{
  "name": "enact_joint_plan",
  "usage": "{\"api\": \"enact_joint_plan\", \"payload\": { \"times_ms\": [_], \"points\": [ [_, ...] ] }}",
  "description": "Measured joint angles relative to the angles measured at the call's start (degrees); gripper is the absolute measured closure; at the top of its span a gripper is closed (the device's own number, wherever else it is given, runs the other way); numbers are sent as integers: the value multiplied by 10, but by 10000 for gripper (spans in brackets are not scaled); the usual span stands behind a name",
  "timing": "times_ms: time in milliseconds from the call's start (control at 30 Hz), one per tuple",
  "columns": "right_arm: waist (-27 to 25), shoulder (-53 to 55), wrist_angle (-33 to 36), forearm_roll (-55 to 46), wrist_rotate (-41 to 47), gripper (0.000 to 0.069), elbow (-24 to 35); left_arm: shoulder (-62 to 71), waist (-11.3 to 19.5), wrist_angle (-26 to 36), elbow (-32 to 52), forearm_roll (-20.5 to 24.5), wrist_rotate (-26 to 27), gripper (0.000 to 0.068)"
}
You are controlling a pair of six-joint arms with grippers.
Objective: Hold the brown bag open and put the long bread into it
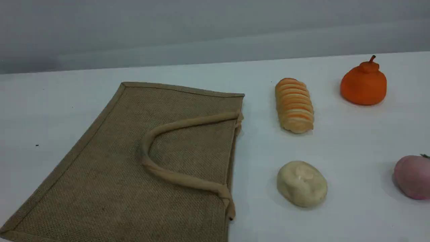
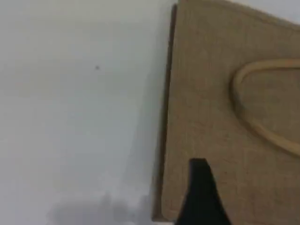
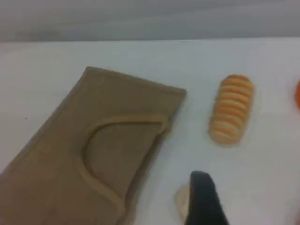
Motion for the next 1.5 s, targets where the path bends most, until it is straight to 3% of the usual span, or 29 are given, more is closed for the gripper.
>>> {"api": "enact_joint_plan", "payload": {
  "times_ms": [167, 500, 600, 933, 1233, 1500],
  "points": [
    [0, 129, -57, 93, -75, 309, 0, 142, 0, -80, -4, -19, 3, 242],
    [36, 320, -120, 293, -228, 309, -5, 406, -2, -145, -94, -198, 160, 242],
    [51, 353, -131, 344, -271, 309, -5, 471, -20, -155, -119, -228, 190, 242],
    [53, 412, -130, 402, -330, 309, -41, 631, -113, -201, -193, -220, 189, 242],
    [53, 432, -127, 404, -335, 309, -51, 735, -134, -187, -259, -219, 172, 242],
    [53, 437, -126, 409, -349, 309, -51, 769, -156, -210, -264, -220, 171, 242]
  ]
}}
